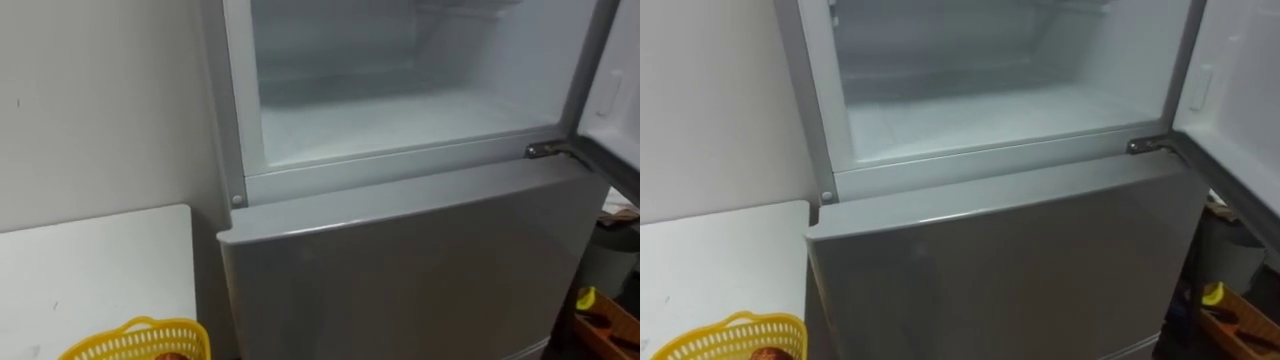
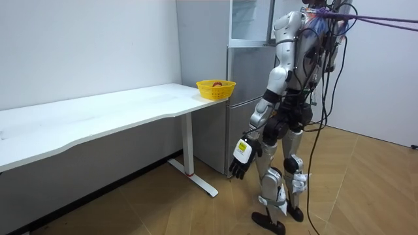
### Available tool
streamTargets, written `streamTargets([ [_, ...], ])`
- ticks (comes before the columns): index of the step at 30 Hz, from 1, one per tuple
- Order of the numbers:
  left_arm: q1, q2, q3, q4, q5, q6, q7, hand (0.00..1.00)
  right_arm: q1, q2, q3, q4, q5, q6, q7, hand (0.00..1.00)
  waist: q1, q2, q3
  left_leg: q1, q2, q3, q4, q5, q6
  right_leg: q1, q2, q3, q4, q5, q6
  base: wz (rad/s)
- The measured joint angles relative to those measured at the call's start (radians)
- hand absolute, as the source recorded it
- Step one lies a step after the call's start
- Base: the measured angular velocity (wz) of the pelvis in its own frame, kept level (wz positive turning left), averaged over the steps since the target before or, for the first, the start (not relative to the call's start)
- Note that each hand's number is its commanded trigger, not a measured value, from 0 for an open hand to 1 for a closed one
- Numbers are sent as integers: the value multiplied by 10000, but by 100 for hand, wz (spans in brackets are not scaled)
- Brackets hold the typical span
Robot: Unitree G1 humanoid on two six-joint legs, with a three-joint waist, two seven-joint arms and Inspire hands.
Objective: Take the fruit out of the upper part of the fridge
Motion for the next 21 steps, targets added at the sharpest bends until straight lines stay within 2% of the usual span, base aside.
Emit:
streamTargets([
  [3, 2, -11, -173, 55, -32, -10, 6, 0, 2, 0, 428, -157, -3, 200, 574, 0, 137, -21, -13, 22, 0, 2, 81, 0, 0, 20, -5, 16, 0, 2, 0, 0],
  [10, 6, -7, -262, 378, -65, -173, -10, 0, 42, -1, 479, -165, -361, 313, 1666, 0, 232, -121, -31, 19, 20, -5, 140, -1, 0, 96, -65, -135, -4, 2, 0, 3],
  [13, -1, -9, -318, 407, -69, -179, -9, 0, 41, -3, 718, -165, -1056, 328, 1995, 0, 230, -215, -23, 44, 30, -7, 128, -3, -1, 154, -69, -181, -15, 2, -3, 0],
  [21, 16, 89, -343, 587, -116, -158, -234, 0, 57, -14, 1455, -167, -2136, 984, 3046, 0, 292, -614, -66, 147, 34, -4, 200, 0, -2, 120, -48, -160, -35, -2, -32, -1],
])
